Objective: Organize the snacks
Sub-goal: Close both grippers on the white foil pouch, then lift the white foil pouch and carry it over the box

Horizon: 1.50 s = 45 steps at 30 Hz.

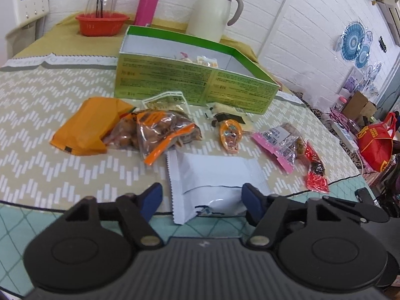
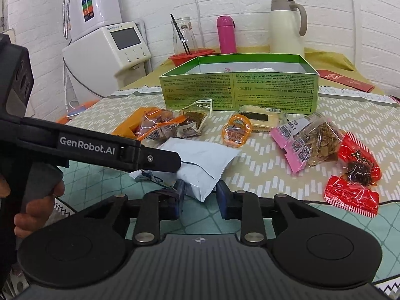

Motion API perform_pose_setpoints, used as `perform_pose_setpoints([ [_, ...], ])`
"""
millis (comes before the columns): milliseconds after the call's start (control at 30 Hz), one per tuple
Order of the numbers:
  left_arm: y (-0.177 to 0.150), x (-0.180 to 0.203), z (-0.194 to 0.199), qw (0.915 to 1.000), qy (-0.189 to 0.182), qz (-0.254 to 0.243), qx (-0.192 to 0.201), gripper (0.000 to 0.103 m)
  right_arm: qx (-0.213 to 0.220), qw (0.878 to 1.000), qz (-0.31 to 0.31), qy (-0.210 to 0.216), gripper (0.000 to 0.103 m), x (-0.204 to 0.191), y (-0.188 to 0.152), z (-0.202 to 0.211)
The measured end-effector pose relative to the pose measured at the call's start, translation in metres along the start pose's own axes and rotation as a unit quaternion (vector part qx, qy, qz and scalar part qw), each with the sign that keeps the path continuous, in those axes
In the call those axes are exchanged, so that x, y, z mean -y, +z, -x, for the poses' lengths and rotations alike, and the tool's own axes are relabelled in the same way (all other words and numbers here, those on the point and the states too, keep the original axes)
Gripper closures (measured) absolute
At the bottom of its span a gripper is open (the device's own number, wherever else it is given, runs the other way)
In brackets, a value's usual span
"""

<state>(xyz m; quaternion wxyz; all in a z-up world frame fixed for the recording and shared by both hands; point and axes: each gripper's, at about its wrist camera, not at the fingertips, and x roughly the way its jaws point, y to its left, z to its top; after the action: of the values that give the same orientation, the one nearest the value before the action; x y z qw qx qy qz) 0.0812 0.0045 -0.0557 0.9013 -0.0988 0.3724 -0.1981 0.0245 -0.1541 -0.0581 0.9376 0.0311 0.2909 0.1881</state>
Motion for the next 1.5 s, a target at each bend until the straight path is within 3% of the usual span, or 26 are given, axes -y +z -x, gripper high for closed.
perform_pose_setpoints([
  [100,0.0,0.003,-0.001,0.9999,0.003,-0.011,0.001,0.046,-0.002,1.0,-0.004,-0.002,0.041,0.002,0.002,-0.001],
  [233,0.0,0.002,-0.003,1.0,-0.001,-0.008,-0.002,0.047,0.001,1.0,0.001,-0.007,0.04,-0.001,0.005,-0.003],
  [300,0.0,0.005,-0.002,0.9998,0.003,-0.018,0.0,0.052,-0.001,1.0,0.006,-0.014,0.041,-0.002,0.006,-0.006],
  [400,-0.001,0.01,-0.001,0.9994,0.007,-0.034,0.003,0.063,-0.003,1.0,0.001,-0.012,0.058,-0.002,0.009,-0.009],
  [500,-0.002,0.015,0.0,0.9991,0.011,-0.04,0.008,0.069,-0.004,1.0,0.009,-0.017,0.068,-0.007,0.01,-0.009],
  [633,-0.004,0.019,0.003,0.9991,0.013,-0.039,0.013,0.079,-0.003,0.999,0.019,-0.027,0.073,-0.011,0.01,-0.007],
  [833,0.003,0.025,0.013,0.9987,0.013,-0.041,0.028,0.083,0.011,0.999,0.019,-0.024,0.08,-0.011,0.018,0.003],
  [1200,0.076,0.043,0.026,0.9923,-0.004,-0.061,0.107,0.084,0.111,0.992,0.041,-0.033,0.082,0.004,0.085,0.011],
  [1500,0.146,0.045,-0.023,0.9924,-0.03,-0.046,0.111,0.085,0.144,0.988,0.006,-0.047,0.082,0.051,0.129,-0.024],
])
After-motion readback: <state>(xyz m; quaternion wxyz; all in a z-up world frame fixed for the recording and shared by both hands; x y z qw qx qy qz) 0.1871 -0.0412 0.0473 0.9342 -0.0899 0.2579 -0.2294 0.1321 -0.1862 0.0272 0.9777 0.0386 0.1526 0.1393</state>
